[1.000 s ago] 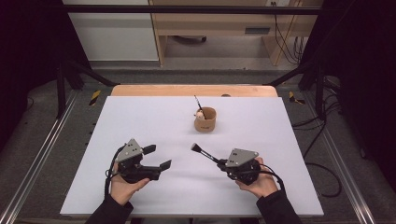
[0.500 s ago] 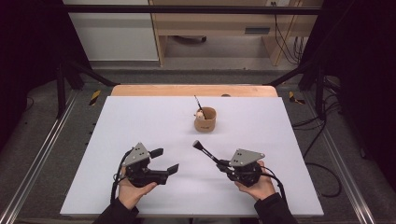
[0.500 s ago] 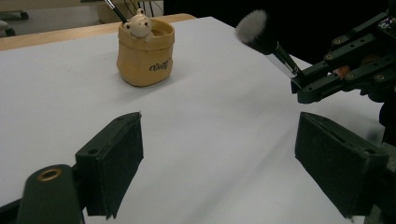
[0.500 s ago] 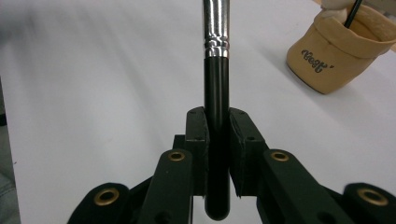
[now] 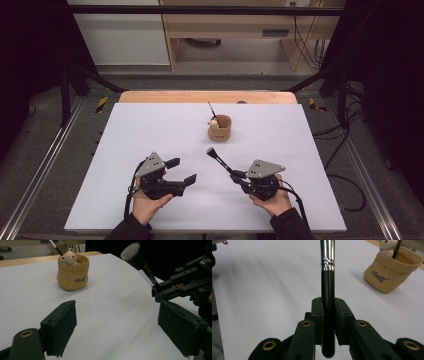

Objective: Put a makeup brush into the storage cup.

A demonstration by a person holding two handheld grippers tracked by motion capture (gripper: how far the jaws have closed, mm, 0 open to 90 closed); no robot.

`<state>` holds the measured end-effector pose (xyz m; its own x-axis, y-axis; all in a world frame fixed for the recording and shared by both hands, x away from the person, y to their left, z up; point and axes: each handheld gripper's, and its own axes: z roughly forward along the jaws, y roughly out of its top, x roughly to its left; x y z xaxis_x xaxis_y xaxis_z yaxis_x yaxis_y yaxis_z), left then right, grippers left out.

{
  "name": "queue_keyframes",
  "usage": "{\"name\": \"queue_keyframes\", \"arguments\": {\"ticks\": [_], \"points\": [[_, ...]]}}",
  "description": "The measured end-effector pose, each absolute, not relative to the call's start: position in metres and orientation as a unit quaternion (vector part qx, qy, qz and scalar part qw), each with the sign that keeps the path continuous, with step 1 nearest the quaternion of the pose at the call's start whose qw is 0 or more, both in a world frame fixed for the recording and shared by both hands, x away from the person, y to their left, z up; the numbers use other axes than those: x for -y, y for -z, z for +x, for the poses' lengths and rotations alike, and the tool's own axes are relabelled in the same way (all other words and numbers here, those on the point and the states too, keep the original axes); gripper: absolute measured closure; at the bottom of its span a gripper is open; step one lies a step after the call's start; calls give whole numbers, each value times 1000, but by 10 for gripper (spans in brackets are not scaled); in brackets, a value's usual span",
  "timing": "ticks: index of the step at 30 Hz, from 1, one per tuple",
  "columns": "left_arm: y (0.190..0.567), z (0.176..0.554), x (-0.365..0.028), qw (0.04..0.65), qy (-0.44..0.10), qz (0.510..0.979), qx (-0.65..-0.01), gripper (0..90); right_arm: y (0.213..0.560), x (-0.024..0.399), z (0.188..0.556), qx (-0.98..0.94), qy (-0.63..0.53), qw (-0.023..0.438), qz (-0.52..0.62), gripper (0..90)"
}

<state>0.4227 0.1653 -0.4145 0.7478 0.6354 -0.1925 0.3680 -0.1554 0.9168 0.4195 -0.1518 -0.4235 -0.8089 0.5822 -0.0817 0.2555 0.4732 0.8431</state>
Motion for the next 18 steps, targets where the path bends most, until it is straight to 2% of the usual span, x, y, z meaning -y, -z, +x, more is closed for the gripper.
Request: {"name": "queue_keyframes", "arguments": {"ticks": [18], "points": [[404, 431, -141, 590, -93, 730, -332, 151, 420, 149, 417, -815, -481, 186, 264, 797]]}}
